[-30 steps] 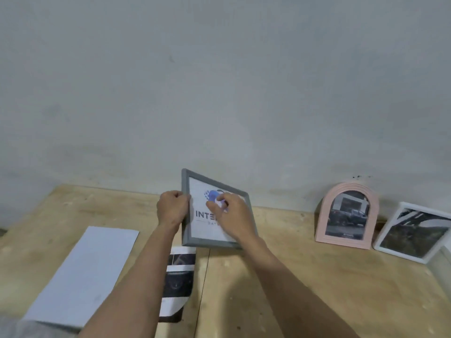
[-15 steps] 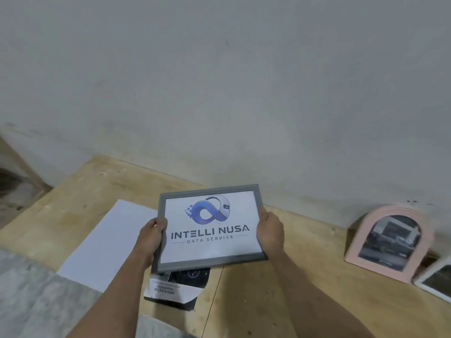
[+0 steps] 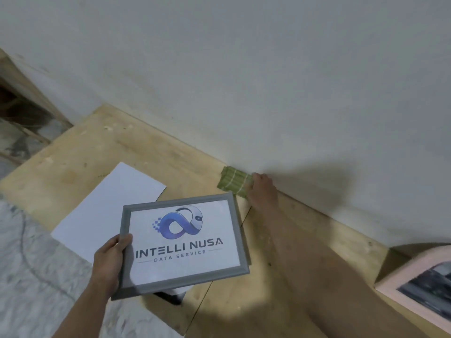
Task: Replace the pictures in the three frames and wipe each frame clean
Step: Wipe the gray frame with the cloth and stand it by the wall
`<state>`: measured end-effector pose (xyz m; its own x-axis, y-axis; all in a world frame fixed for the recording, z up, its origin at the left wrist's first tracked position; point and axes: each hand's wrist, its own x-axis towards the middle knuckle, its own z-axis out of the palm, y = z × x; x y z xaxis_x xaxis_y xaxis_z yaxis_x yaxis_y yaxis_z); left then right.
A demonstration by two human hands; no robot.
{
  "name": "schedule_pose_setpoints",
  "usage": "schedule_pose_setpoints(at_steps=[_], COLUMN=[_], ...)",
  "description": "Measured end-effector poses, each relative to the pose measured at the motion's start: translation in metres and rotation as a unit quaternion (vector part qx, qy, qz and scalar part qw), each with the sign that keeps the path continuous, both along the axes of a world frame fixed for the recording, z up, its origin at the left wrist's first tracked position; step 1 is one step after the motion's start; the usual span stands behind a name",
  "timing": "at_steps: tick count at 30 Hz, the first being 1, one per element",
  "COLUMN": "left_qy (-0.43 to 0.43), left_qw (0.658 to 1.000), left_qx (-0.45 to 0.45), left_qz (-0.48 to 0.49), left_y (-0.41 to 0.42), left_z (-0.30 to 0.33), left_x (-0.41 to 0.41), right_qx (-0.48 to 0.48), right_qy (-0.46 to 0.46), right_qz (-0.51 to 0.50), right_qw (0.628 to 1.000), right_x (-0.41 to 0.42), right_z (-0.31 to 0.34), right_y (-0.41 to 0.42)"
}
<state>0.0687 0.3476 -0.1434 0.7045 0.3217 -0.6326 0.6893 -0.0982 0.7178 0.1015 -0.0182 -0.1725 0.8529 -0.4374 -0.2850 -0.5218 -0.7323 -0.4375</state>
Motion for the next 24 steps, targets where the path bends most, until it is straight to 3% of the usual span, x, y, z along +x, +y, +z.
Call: schedule_pose_setpoints(at_steps=[7, 11, 13, 16, 20, 22, 24], left_qy=[0.017, 0.019, 0.019, 0.006, -0.030, -0.052, -0.074], left_qw=[0.999, 0.998, 0.999, 1.000, 0.999, 0.998, 0.996], left_qx=[0.002, -0.005, -0.007, -0.010, -0.016, -0.023, -0.035], left_qz=[0.040, 0.052, 0.041, 0.025, 0.002, -0.016, -0.035], left_y=[0.024, 0.031, 0.032, 0.029, 0.023, 0.021, 0.018], left_z=[-0.019, -0.027, -0.027, -0.020, -0.007, 0.001, 0.013], left_x=[-0.006, -0.006, -0.005, -0.006, -0.005, -0.004, -0.004], right_qx=[-0.099, -0.072, -0.013, 0.093, 0.085, 0.091, 0.023], right_qy=[0.036, 0.045, 0.038, -0.016, -0.177, -0.200, -0.187], right_qz=[0.044, 0.008, -0.013, -0.021, 0.036, 0.097, 0.192], right_qw=[0.993, 0.996, 0.999, 0.995, 0.980, 0.971, 0.963], right_x=[0.040, 0.052, 0.053, 0.045, 0.031, 0.017, -0.005], right_z=[-0.039, -0.042, -0.035, -0.017, 0.025, 0.046, 0.056], right_y=[0.015, 0.010, 0.005, 0.009, 0.024, 0.040, 0.061])
